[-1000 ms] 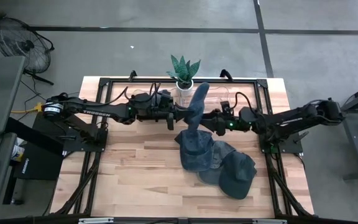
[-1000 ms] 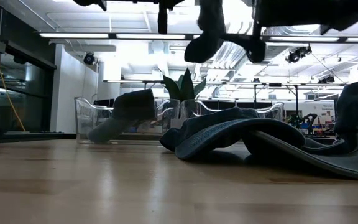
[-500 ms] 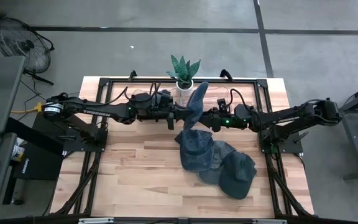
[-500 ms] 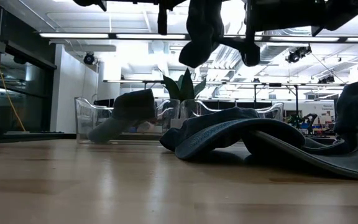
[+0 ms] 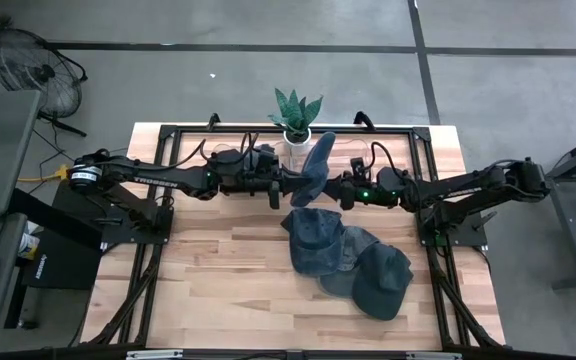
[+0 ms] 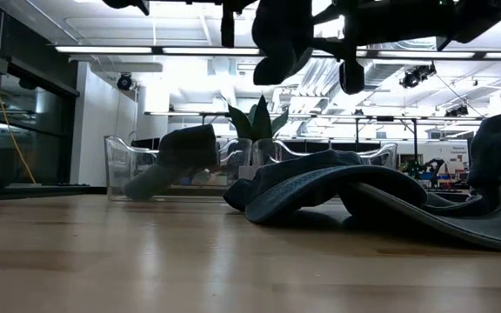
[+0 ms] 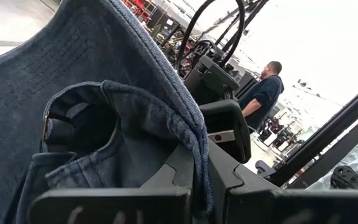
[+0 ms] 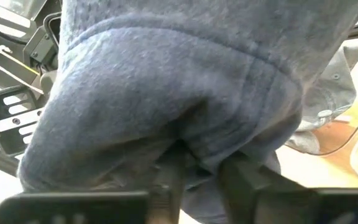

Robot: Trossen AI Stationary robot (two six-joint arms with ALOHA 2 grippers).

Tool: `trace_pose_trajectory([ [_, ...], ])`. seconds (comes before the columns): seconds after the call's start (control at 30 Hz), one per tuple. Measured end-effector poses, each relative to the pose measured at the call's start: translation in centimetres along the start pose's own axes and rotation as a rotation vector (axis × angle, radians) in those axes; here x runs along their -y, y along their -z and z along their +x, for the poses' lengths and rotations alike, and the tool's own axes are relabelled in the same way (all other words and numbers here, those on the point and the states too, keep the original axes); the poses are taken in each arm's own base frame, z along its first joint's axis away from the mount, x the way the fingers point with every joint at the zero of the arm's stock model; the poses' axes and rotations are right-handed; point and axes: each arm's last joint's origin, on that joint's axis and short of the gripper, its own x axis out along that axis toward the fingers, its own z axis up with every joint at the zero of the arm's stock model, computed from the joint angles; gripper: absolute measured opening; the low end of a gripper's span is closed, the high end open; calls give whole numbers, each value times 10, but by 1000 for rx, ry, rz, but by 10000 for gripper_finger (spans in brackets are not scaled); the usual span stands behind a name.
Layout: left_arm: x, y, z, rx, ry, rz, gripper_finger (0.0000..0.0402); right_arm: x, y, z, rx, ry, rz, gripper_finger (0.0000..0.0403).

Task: Pick & Place hat
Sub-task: Put the left dark blue cap into the right transparent bin

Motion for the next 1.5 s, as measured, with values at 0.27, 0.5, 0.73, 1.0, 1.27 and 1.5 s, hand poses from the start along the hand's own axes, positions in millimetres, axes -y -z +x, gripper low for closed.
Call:
trace_pose_trajectory([
  [0.27,0,0,0,-1,-1,0,3,2,2,0,-24,16,5,6],
  [0.5,0,0,0,-11,9,0,25,3,3,-1,-34,34,4,2],
  [0.73,0,0,0,-10,10,0,57,1,-1,-8,-36,62,-3,1],
  [1.0,0,0,0,-6,4,4,61,-6,-6,-26,-61,115,-27,1],
  [1.27,1,-3,-2,22,-25,118,62,-16,-7,-48,-71,159,-44,0],
  [1.5,12,-13,0,-3,67,198,94,-18,-8,-54,-65,177,-58,0],
])
